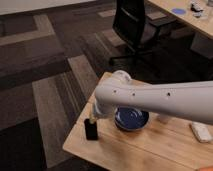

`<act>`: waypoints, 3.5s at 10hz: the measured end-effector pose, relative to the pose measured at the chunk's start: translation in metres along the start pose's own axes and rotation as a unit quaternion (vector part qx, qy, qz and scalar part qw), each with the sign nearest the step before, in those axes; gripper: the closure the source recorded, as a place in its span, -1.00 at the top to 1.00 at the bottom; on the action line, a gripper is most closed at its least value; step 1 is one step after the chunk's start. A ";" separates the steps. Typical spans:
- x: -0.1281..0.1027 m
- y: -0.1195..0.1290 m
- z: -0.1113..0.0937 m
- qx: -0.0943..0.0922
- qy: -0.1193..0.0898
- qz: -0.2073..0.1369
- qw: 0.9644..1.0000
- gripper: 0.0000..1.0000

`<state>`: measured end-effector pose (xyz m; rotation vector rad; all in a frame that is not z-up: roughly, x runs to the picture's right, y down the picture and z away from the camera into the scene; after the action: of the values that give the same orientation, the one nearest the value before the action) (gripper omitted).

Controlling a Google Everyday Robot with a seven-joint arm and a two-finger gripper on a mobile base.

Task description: Push the ceramic bowl across the table

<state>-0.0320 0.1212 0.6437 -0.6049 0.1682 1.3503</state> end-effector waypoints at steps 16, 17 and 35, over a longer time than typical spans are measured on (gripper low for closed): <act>0.054 -0.093 0.070 0.160 0.005 0.183 0.970 0.30; 0.054 -0.094 0.070 0.160 0.005 0.183 0.970 0.30; -0.001 -0.118 0.084 0.244 0.001 0.136 0.960 0.30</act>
<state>0.0609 0.1516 0.7515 -0.1680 0.5853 1.5013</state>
